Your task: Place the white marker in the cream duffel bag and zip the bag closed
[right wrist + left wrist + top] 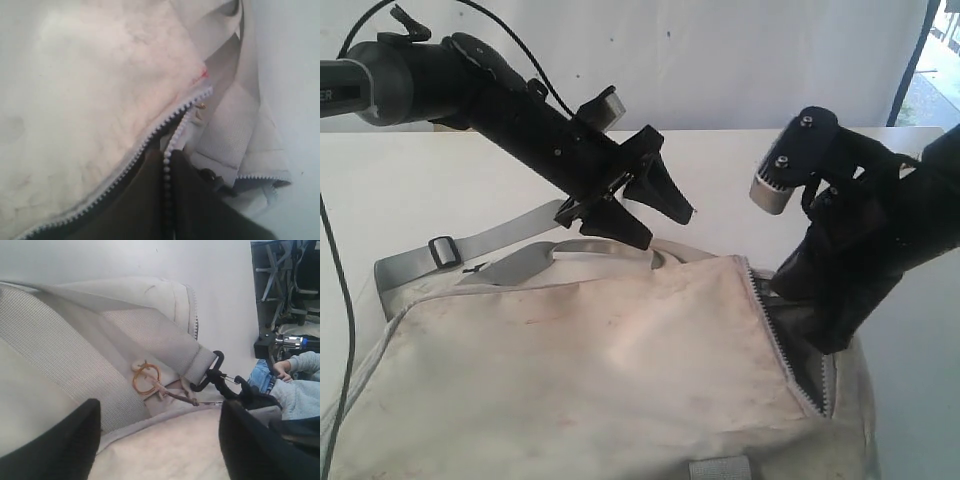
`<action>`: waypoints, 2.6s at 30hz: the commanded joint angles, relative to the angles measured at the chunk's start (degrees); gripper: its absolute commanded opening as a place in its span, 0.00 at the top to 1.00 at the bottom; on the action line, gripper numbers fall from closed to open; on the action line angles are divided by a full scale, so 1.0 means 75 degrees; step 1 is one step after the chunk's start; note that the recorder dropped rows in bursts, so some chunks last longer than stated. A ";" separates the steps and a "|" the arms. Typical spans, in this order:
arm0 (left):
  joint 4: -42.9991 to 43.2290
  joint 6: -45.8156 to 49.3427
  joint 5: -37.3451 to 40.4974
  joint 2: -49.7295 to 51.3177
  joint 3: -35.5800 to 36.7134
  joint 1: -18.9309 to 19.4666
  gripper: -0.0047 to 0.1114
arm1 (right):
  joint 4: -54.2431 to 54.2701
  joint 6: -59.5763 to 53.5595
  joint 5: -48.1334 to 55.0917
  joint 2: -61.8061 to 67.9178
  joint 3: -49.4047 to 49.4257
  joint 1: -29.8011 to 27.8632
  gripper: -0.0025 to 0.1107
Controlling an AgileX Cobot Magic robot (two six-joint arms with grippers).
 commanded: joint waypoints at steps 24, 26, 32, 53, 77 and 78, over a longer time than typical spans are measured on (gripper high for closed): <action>-0.0071 -0.0203 0.0059 0.0597 -0.0830 -0.0597 0.43 | 0.1539 -0.2668 0.1048 -0.0074 0.0016 -0.0005 0.98; 0.0608 -0.0265 0.0059 0.0597 -0.1163 -0.0757 0.43 | 0.1539 -0.2668 0.1048 -0.0074 0.0016 -0.0005 0.98; 0.1417 -0.0491 0.0059 0.0597 -0.1432 -0.1241 0.43 | 0.1523 -0.2668 0.1045 -0.0074 0.0016 -0.0005 0.98; 0.1685 -0.0772 0.0059 0.0274 -0.0752 -0.1735 0.65 | 0.1335 -0.2668 0.0842 0.0149 0.0016 -0.0005 0.98; 0.1625 -0.1151 0.0059 0.0203 -0.0767 -0.1289 0.93 | 0.1335 -0.2668 0.0875 0.0149 0.0016 -0.0005 0.98; 0.1643 -0.1151 0.0059 0.0189 -0.0767 -0.1271 0.89 | 0.1335 -0.2668 0.0875 0.0149 0.0016 -0.0005 0.98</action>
